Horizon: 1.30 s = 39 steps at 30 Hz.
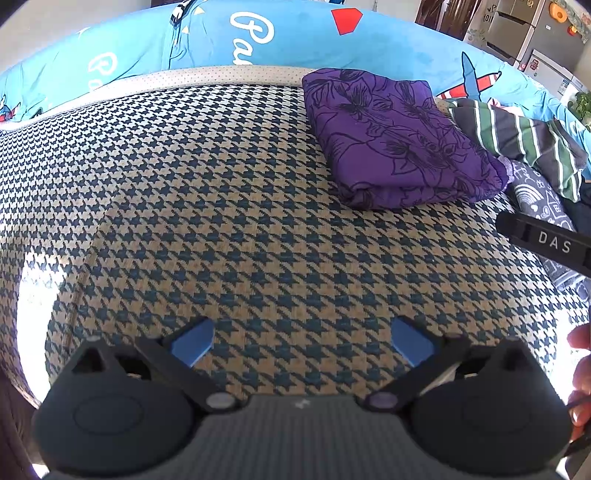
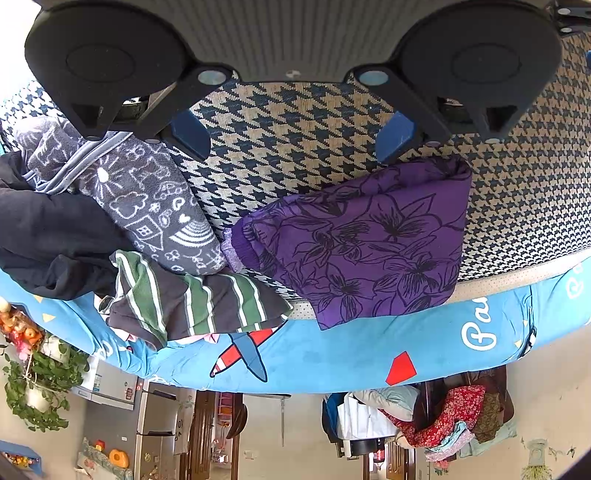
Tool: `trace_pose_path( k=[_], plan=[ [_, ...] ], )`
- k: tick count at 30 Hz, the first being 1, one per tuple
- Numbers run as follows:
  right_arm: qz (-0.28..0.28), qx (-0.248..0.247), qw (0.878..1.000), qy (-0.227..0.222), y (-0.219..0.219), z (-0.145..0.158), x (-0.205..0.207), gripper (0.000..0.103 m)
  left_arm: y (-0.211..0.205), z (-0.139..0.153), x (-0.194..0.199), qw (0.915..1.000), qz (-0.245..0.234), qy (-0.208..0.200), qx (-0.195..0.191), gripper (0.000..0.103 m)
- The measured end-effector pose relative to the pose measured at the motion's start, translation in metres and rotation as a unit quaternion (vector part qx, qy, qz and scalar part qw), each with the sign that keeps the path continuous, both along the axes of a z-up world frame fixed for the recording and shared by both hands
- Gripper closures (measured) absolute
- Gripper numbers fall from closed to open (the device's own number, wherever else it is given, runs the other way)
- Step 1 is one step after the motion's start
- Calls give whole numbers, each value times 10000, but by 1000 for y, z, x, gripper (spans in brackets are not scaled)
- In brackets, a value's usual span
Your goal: Fold clothes
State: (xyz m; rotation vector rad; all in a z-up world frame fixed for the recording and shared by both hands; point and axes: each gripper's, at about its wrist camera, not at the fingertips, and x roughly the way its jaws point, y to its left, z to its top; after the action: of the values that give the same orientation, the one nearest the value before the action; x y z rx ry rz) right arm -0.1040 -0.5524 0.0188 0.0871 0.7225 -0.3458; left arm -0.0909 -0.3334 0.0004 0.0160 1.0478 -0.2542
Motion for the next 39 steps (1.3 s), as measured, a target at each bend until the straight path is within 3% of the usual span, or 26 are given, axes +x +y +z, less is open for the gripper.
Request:
trace_pose_path(
  k=[39],
  plan=[
    [165, -381, 9991, 53, 19, 3, 8, 6, 3, -14, 0, 9999, 69, 89, 113, 0]
  ],
)
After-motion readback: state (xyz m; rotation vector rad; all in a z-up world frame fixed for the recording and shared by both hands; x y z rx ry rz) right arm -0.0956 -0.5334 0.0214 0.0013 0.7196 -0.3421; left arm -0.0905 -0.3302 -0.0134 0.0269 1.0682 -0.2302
